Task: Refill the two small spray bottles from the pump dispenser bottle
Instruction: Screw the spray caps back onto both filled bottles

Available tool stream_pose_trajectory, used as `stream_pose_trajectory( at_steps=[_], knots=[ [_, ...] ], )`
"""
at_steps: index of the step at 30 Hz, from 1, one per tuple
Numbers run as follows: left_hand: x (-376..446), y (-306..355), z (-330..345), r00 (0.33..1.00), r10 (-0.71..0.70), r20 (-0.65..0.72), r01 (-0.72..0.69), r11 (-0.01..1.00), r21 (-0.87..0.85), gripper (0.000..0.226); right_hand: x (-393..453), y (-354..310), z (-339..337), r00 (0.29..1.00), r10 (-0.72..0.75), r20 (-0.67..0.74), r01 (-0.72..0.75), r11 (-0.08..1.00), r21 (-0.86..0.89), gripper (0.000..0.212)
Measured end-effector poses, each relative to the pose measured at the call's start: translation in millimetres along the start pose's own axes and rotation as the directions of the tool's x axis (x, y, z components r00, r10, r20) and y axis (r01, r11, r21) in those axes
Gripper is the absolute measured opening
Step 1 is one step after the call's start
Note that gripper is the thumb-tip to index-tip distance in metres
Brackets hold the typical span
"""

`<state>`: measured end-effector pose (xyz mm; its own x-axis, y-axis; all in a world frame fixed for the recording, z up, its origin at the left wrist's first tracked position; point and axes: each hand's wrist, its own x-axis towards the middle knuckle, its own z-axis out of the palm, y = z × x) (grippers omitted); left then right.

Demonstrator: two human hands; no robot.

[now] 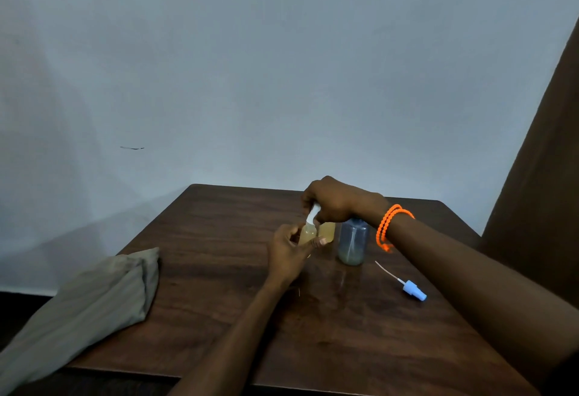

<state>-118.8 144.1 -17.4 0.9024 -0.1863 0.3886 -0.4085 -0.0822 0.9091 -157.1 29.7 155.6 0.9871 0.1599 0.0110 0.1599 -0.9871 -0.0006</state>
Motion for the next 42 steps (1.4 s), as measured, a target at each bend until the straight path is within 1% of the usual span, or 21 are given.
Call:
stream_pose_trajectory(
  at_steps=[3,5,7,10,12,14,16,18,20,21,22,24,26,27,30,32,34,35,39,41,42],
  knots=[
    [1,-5,-1,1.000,0.002,-0.022,-0.002,1.000,-0.002,0.047,4,-2,0,0.999,0.006,0.053,-0.006,1.000,0.005,0.033],
    [1,-6,-1,1.000,0.005,-0.028,-0.005,1.000,-0.011,0.049,6,-6,-1,0.996,0.020,0.082,-0.015,0.999,-0.050,0.033],
    [1,-5,0,0.999,0.022,-0.046,-0.023,1.000,-0.020,0.047,9,-9,3,0.996,0.066,0.068,-0.057,0.990,-0.126,0.034],
    [2,-4,0,0.997,0.054,-0.058,-0.056,0.998,-0.026,0.044,11,-13,8,0.981,0.192,-0.021,-0.193,0.969,-0.155,0.054],
    [3,-5,0,0.997,0.048,-0.056,-0.050,0.998,-0.035,0.046,11,-11,3,0.982,0.188,0.017,-0.185,0.978,-0.093,0.062],
    [3,-5,1,0.999,0.008,-0.050,-0.011,0.999,-0.051,0.047,9,-10,-8,0.988,0.107,0.107,-0.107,0.994,-0.006,0.059],
    [3,-3,2,0.998,0.007,-0.055,-0.009,0.999,-0.033,0.045,7,-10,-18,0.991,0.027,0.131,-0.030,0.999,0.019,0.055],
    [3,-3,2,0.998,0.025,-0.061,-0.027,0.999,-0.030,0.047,7,-9,-17,0.994,0.039,0.105,-0.041,0.999,0.013,0.043],
    [3,-4,3,0.998,0.024,-0.054,-0.025,0.999,-0.024,0.048,10,-11,-10,0.988,0.118,0.102,-0.122,0.992,0.043,0.030],
    [3,-3,3,0.998,0.025,-0.050,-0.026,1.000,-0.016,0.047,11,-11,-8,0.984,0.147,0.103,-0.152,0.988,0.039,0.033],
    [3,-4,3,0.999,0.023,-0.044,-0.024,1.000,-0.016,0.046,12,-10,-5,0.981,0.159,0.109,-0.163,0.986,0.024,0.041],
    [4,-5,2,0.999,0.013,-0.034,-0.014,0.999,-0.032,0.043,13,-7,-5,0.985,0.119,0.125,-0.118,0.993,-0.009,0.047],
    [3,-4,2,0.999,0.018,-0.034,-0.019,0.999,-0.029,0.039,11,-6,-8,0.988,0.040,0.148,-0.040,0.999,-0.003,0.043],
    [3,-2,1,0.999,0.034,-0.036,-0.034,0.999,-0.016,0.038,11,-6,-8,0.988,0.029,0.153,-0.028,1.000,-0.006,0.040],
    [4,-3,2,0.998,0.041,-0.037,-0.042,0.999,-0.024,0.038,11,-6,-3,0.988,0.073,0.137,-0.073,0.997,-0.004,0.029],
    [3,-4,2,0.998,0.038,-0.058,-0.040,0.999,-0.037,0.043,12,-8,4,0.983,0.136,0.121,-0.142,0.989,0.045,0.044],
    [4,-5,3,0.998,0.025,-0.056,-0.029,0.998,-0.063,0.048,14,-5,8,0.975,0.181,0.129,-0.188,0.981,0.049,0.057],
    [4,-5,3,0.999,0.018,-0.050,-0.022,0.997,-0.076,0.046,15,-3,8,0.976,0.167,0.138,-0.174,0.984,0.037,0.056],
    [4,-4,2,0.998,0.019,-0.051,-0.022,0.999,-0.049,0.038,12,-1,-4,0.987,0.054,0.150,-0.064,0.996,0.061,0.033],
    [5,-4,2,0.998,0.031,-0.063,-0.034,0.998,-0.055,0.040,10,-5,-6,0.988,0.066,0.140,-0.078,0.994,0.080,0.024],
    [5,-5,2,0.997,0.027,-0.068,-0.031,0.998,-0.059,0.043,11,-7,-3,0.987,0.100,0.125,-0.110,0.992,0.069,0.030]
  ],
)
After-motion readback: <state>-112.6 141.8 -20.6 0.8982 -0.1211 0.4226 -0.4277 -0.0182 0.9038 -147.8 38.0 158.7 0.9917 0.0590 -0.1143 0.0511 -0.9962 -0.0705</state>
